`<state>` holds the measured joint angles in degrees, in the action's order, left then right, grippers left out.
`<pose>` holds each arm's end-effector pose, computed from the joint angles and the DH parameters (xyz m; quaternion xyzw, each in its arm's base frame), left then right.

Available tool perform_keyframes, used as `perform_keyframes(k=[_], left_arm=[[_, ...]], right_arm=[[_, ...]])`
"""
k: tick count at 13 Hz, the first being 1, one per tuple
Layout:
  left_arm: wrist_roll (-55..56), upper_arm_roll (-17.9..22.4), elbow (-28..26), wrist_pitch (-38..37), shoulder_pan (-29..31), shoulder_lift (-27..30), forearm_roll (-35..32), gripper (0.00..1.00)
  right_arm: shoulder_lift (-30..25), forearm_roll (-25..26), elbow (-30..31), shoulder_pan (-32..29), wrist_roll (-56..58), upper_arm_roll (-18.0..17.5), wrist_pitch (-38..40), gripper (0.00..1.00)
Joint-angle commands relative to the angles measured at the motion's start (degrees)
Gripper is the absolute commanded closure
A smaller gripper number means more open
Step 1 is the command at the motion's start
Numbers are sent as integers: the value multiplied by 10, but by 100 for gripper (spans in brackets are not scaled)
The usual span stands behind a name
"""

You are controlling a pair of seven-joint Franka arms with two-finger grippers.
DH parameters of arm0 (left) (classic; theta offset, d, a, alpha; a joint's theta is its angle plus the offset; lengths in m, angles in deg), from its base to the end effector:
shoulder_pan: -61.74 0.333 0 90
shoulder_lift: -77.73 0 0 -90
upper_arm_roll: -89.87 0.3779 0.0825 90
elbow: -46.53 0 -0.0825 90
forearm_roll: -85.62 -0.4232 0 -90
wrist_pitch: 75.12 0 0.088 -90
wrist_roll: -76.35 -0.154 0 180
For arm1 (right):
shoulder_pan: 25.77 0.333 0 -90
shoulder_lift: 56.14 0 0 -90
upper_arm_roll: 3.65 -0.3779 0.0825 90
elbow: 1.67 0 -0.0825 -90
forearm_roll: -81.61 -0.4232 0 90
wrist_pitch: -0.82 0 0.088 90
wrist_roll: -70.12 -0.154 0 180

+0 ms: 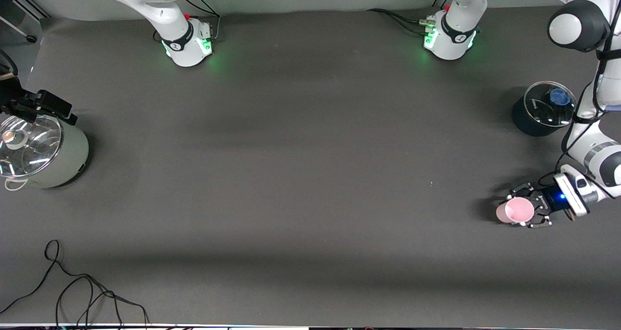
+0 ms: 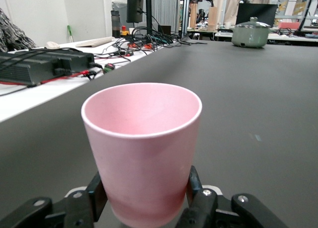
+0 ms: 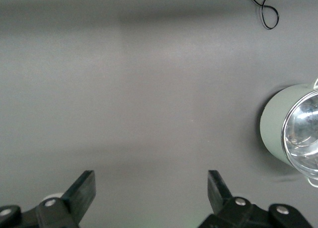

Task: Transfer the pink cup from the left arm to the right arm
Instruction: 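Carry the pink cup with the left gripper toward the table middle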

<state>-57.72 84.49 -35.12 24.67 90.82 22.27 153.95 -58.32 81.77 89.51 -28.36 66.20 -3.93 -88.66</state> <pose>0.7343 0.1983 0.1203 0.6568 -0.4679 0.4687 0.3605 0.5786 -0.0237 0.6504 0.9985 -0.0544 0.0042 0.0014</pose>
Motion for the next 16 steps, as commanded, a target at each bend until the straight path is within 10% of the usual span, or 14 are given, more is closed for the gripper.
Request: perform_keyframes(k=[1,9,16], left_arm=[[75,-36,-26,54,-22,52,12,84],[186,-278,-144,347,-17,182,83,89],[184,-579,-227,721,-17,234,231,91]], right_arm=[[10,-9,-16,0,-10,0,11,0],[24,-9,-11,2,-11,0,22,0],[29,-9,-13,5,-11,0,41,0]])
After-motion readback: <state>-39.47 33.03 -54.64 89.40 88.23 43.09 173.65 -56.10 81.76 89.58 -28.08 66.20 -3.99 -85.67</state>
